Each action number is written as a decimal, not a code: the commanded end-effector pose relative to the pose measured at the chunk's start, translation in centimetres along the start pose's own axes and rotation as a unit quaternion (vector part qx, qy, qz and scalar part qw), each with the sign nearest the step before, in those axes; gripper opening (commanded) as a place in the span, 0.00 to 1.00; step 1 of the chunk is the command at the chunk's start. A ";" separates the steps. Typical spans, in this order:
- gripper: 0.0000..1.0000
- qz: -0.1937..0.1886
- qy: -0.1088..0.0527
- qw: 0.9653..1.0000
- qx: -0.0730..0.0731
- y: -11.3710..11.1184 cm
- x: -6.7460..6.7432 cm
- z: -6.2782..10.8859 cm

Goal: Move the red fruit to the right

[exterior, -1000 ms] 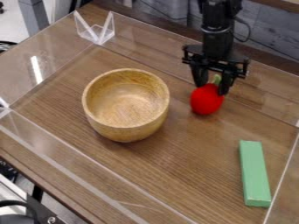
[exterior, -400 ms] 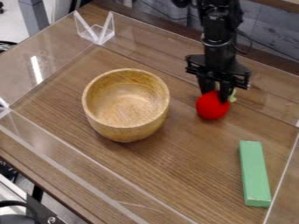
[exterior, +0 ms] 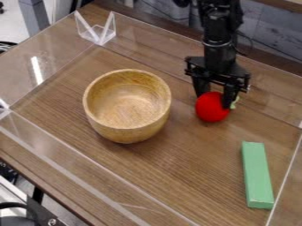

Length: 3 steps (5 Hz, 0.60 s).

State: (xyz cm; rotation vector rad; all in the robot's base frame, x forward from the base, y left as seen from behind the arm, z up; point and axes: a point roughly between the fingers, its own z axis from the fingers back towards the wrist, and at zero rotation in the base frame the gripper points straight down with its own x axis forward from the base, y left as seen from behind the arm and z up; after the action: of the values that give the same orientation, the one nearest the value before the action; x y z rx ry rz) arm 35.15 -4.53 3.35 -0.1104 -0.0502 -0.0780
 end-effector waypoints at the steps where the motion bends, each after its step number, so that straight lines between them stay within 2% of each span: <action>1: 0.00 -0.011 -0.030 0.999 -0.002 -0.8 1.4 2.3; 2: 1.00 0.014 -0.032 0.999 -0.001 -0.3 0.9 2.5; 3: 1.00 0.004 -0.041 0.999 -0.005 0.5 0.1 3.6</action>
State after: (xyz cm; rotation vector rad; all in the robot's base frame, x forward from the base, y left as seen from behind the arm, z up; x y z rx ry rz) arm 34.46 -3.55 4.60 -0.1220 -0.0606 -0.0541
